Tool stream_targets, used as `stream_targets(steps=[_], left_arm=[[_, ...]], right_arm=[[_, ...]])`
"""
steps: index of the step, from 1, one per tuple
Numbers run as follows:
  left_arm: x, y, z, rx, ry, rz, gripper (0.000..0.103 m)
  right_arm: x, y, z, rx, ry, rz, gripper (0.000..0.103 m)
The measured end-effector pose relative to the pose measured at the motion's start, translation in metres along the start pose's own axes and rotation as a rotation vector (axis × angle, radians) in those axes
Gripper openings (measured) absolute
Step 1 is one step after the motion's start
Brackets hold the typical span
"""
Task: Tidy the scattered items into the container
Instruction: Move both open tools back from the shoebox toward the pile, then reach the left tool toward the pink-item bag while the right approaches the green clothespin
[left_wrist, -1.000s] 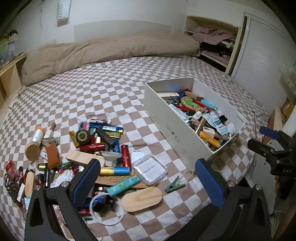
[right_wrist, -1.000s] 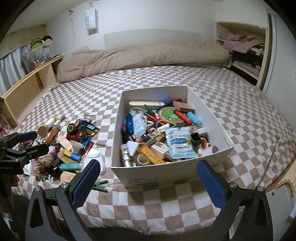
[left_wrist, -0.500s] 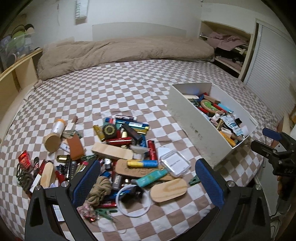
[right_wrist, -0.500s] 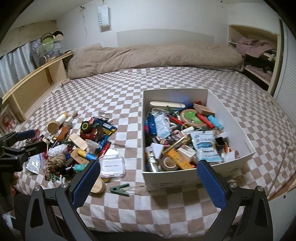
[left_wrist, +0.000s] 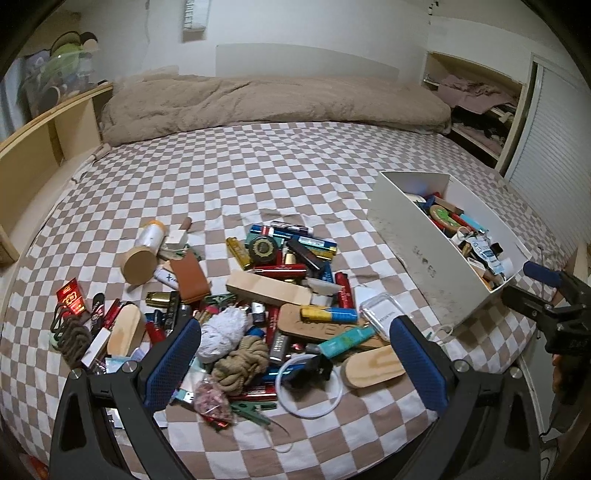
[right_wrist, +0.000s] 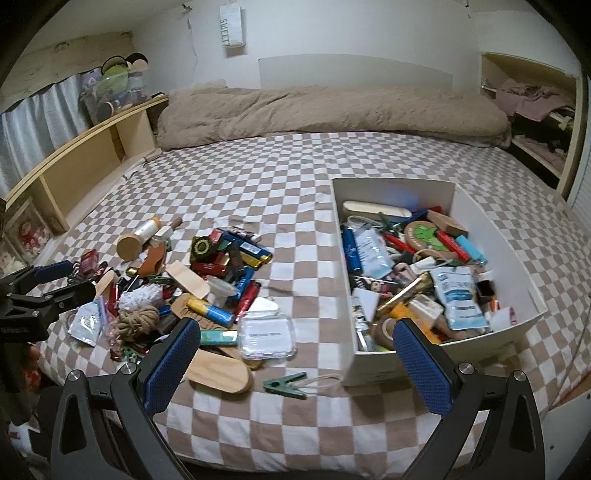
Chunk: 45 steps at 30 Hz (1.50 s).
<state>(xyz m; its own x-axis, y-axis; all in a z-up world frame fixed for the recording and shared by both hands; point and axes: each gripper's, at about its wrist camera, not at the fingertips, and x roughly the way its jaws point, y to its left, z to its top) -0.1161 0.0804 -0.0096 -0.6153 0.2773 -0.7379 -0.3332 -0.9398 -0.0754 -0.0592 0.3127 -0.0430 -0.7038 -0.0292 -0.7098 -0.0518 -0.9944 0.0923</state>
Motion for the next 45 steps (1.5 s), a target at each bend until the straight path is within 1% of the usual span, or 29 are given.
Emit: stream_targets(steps=[8, 12, 14, 17, 22, 30, 34, 40, 45], left_arm=[[-0.001, 0.021, -0.008, -0.008, -0.005, 0.038, 0.103], [-0.001, 0.036, -0.014, -0.019, -0.016, 0.072, 0.103], [-0.001, 0.044, -0.019, -0.024, -0.022, 0.103, 0.103], [0.001, 0.051, -0.027, -0.009, -0.025, 0.131, 0.103], [0.01, 0.061, -0.044, -0.006, 0.006, 0.147, 0.103], [0.033, 0.07, -0.065, -0.075, 0.07, 0.133, 0.103], [0.045, 0.071, -0.076, -0.08, 0.099, 0.165, 0.103], [0.064, 0.071, -0.095, -0.113, 0.134, 0.182, 0.103], [0.071, 0.075, -0.109, -0.172, 0.158, 0.204, 0.103]], right_arm=[[0.011, 0.016, -0.001, -0.003, 0.014, 0.03, 0.103], [0.015, 0.021, -0.004, -0.013, 0.019, 0.041, 0.103], [0.019, 0.022, -0.006, -0.014, 0.025, 0.044, 0.103], [0.024, 0.024, -0.009, -0.007, 0.04, 0.058, 0.103], [0.033, 0.03, -0.017, -0.016, 0.063, 0.074, 0.103], [0.05, 0.038, -0.032, -0.027, 0.116, 0.078, 0.103], [0.059, 0.042, -0.042, -0.028, 0.144, 0.087, 0.103], [0.075, 0.053, -0.06, -0.035, 0.176, 0.097, 0.103], [0.089, 0.063, -0.078, -0.063, 0.217, 0.089, 0.103]])
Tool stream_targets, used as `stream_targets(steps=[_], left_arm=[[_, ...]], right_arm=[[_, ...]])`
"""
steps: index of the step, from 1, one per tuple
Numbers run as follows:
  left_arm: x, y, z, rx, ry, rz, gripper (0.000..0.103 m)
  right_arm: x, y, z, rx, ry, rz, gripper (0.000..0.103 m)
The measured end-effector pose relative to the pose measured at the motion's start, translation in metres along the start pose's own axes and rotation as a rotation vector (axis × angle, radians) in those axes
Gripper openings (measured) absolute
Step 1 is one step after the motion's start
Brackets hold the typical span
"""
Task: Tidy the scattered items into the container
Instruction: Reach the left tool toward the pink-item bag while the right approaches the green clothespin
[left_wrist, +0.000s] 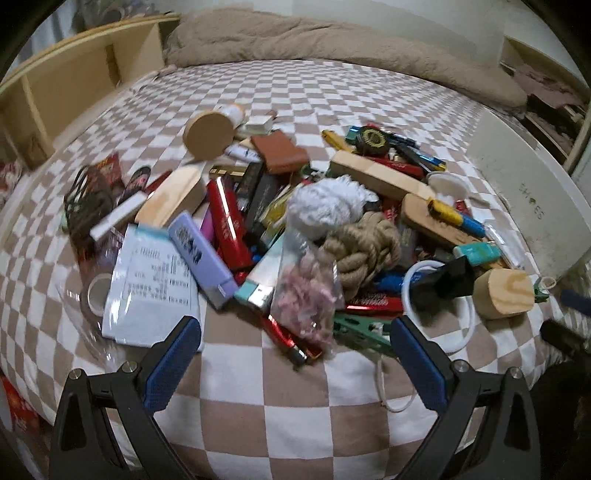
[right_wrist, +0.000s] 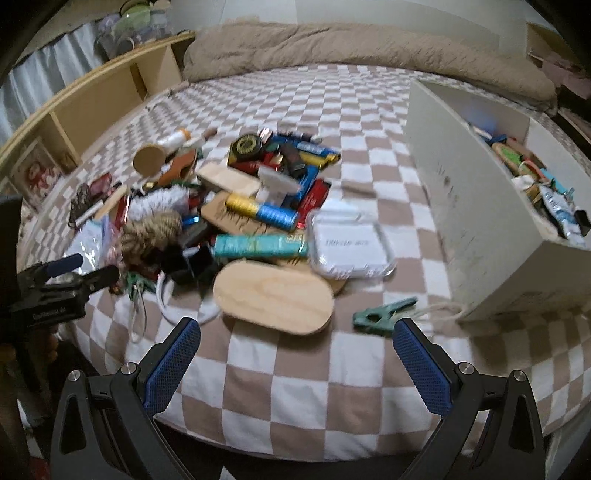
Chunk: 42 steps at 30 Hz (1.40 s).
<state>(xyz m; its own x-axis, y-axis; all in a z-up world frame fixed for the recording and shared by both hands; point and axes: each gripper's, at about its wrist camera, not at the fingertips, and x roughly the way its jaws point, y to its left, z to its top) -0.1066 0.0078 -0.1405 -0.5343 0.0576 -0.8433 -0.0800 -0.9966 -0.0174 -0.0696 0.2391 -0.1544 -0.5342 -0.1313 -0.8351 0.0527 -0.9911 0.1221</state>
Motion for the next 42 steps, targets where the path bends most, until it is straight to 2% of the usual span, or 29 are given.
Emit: stream_targets(steps=[8, 11, 18, 21, 26, 29, 34, 36, 38, 42], left_arm=[[0.016, -0.005, -0.021, -0.038, 0.039, 0.045, 0.103], [0.017, -0.011, -0.027, -0.018, 0.018, 0.084, 0.103], [0.025, -0.016, -0.031, 0.006, 0.013, 0.131, 0.103], [0.026, -0.016, -0.033, -0.003, -0.014, 0.136, 0.103], [0.027, -0.011, -0.032, -0.035, -0.031, 0.112, 0.103], [0.025, -0.008, -0.03, -0.059, -0.048, 0.087, 0.103], [0.014, 0.002, -0.029, -0.135, -0.111, 0.007, 0.103], [0.01, 0.004, -0.028, -0.147, -0.138, -0.011, 0.1], [0.005, 0.003, -0.028, -0.147, -0.171, -0.026, 0.091], [0.002, -0.001, -0.024, -0.127, -0.203, -0.039, 0.088]], right_arm=[[0.023, 0.009, -0.017, 0.007, 0.045, 0.004, 0.103], [0.031, 0.011, -0.022, 0.019, 0.059, 0.001, 0.103], [0.039, 0.021, -0.029, -0.024, 0.042, -0.073, 0.103], [0.038, 0.018, -0.033, 0.007, 0.009, -0.058, 0.103], [0.04, 0.014, -0.036, 0.001, -0.006, -0.023, 0.103], [0.042, 0.014, -0.036, 0.018, -0.014, -0.03, 0.103], [0.04, 0.008, -0.044, 0.112, -0.104, -0.02, 0.103], [0.039, 0.009, -0.047, 0.109, -0.129, -0.017, 0.103], [0.039, 0.01, -0.048, 0.097, -0.137, -0.019, 0.103], [0.036, 0.006, -0.049, 0.122, -0.15, 0.007, 0.103]])
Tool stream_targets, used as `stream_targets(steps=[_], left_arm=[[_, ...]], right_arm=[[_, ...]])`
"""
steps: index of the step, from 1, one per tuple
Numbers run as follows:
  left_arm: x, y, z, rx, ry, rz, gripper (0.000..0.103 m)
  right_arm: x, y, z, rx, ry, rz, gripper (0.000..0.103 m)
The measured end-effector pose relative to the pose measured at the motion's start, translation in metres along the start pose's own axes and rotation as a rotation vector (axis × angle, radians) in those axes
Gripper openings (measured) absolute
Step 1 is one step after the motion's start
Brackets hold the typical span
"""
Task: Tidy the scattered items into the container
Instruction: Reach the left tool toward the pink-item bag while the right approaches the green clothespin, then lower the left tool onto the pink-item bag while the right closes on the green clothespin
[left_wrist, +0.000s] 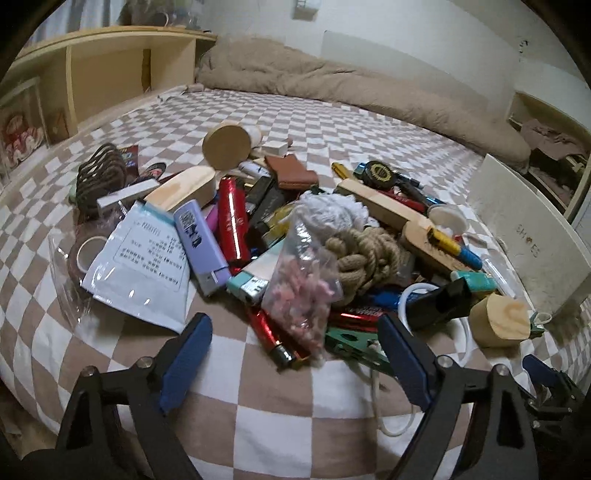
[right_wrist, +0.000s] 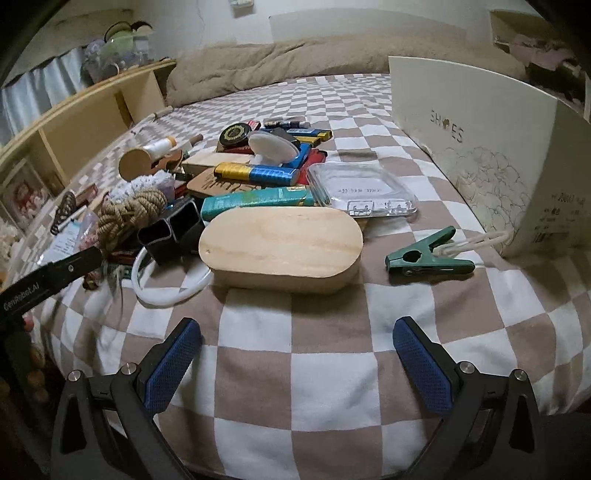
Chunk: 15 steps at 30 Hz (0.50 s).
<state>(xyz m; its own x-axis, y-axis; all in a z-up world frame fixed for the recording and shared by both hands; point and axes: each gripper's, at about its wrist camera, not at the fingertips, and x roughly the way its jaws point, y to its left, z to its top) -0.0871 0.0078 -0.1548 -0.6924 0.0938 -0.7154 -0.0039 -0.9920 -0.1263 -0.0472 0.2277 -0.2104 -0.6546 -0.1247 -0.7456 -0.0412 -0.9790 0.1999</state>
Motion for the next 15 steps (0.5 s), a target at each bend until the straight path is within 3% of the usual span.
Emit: stream_targets(steps=[6, 12, 15], left_arm=[[0.001, 0.008, 0.005, -0.042, -0.015, -0.028, 0.076], [-0.01, 0.006, 0.006, -0.043, -0.091, -0.048, 0.067], [-0.01, 0.003, 0.006, -0.022, -0.095, -0.06, 0.065]], right_arm=[[-0.005, -0.014, 0.003, 0.108, -0.031, 0.088, 0.103], [-0.008, -0.006, 0.003, 0.064, -0.04, 0.048, 0.103], [-0.022, -0.005, 0.004, 0.061, -0.103, 0.003, 0.101]])
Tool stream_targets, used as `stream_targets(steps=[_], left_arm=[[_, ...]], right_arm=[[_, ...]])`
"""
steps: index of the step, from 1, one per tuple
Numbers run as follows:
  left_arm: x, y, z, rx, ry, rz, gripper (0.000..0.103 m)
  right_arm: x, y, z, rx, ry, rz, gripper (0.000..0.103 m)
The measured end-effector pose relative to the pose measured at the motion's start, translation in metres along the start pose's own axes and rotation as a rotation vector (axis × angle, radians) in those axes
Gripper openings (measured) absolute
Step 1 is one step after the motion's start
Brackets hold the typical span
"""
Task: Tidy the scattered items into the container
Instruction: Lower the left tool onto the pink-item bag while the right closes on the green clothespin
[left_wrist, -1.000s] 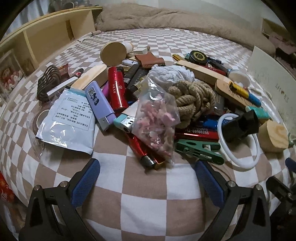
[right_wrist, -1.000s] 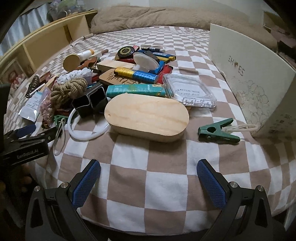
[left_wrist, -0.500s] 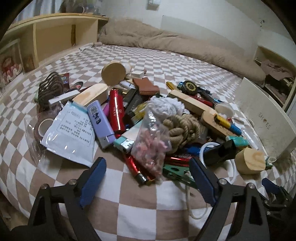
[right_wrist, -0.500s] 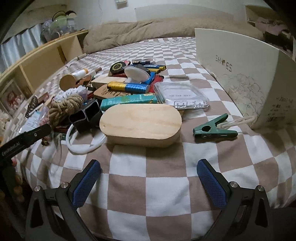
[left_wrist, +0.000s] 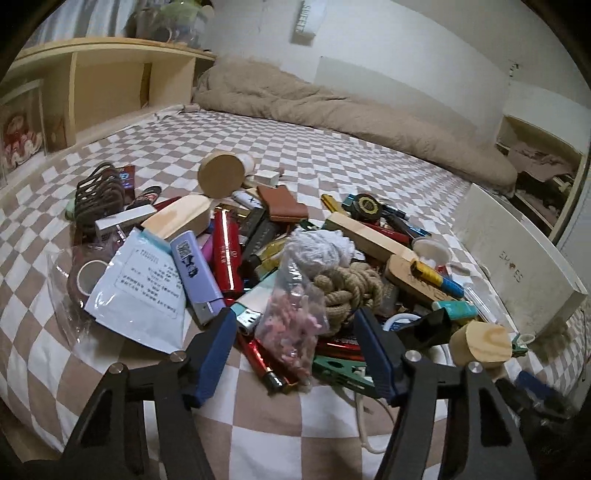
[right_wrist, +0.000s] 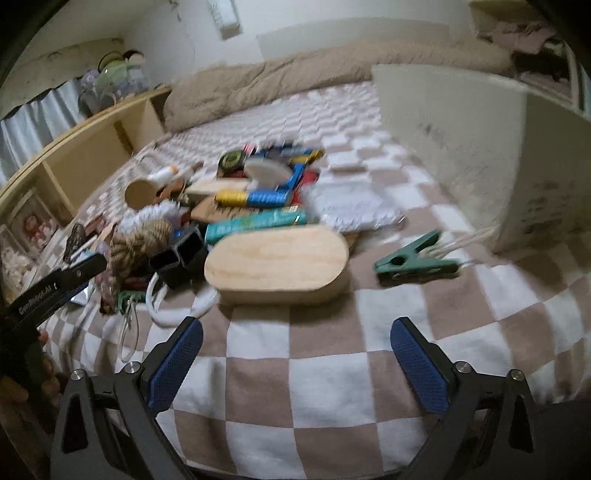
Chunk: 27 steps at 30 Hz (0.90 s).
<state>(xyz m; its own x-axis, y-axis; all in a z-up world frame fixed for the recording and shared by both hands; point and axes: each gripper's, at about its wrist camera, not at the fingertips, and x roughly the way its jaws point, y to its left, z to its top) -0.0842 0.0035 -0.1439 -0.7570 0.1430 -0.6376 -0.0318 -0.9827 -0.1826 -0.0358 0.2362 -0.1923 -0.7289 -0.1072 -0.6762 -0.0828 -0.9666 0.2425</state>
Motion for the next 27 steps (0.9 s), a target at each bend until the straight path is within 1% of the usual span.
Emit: stream_targets(steps=[2, 4, 6, 8, 11, 12, 13, 17, 20, 23, 24, 27], left_arm=[[0.002, 0.0, 0.0, 0.005, 0.009, -0.006, 0.059], [0.005, -0.001, 0.0, 0.003, 0.023, -0.016, 0.057], [0.007, 0.0, 0.0, -0.004, 0.032, -0.021, 0.056], [0.008, 0.001, -0.001, -0.014, 0.044, -0.028, 0.048], [0.01, 0.004, -0.001, -0.028, 0.054, -0.035, 0.044], [0.01, 0.004, -0.001, -0.03, 0.059, -0.036, 0.042], [0.011, 0.004, -0.001, -0.029, 0.064, -0.032, 0.038], [0.013, 0.005, -0.002, -0.024, 0.069, -0.011, 0.029], [0.012, 0.007, -0.002, -0.035, 0.071, -0.015, 0.025], [0.011, 0.008, -0.001, -0.038, 0.067, -0.017, 0.023], [0.009, 0.009, -0.001, -0.041, 0.065, -0.019, 0.022], [0.005, 0.01, -0.002, -0.051, 0.056, -0.026, 0.021]], right_arm=[[-0.011, -0.001, 0.005, -0.01, -0.04, -0.007, 0.101], [-0.021, -0.008, 0.013, -0.002, -0.061, -0.01, 0.101], [-0.024, -0.018, 0.019, 0.027, -0.047, 0.0, 0.101], [-0.025, -0.034, 0.026, 0.072, -0.014, 0.015, 0.101], [-0.027, -0.055, 0.035, 0.13, 0.004, 0.01, 0.1], [-0.027, -0.062, 0.038, 0.154, 0.004, 0.008, 0.095], [-0.026, -0.067, 0.04, 0.175, 0.007, 0.006, 0.093], [-0.019, -0.079, 0.045, 0.219, 0.02, -0.008, 0.09], [-0.009, -0.074, 0.045, 0.204, 0.043, -0.025, 0.083], [0.0, -0.067, 0.046, 0.159, 0.074, -0.044, 0.073], [0.004, -0.066, 0.046, 0.149, 0.09, -0.048, 0.067], [0.012, -0.065, 0.045, 0.129, 0.129, -0.069, 0.066]])
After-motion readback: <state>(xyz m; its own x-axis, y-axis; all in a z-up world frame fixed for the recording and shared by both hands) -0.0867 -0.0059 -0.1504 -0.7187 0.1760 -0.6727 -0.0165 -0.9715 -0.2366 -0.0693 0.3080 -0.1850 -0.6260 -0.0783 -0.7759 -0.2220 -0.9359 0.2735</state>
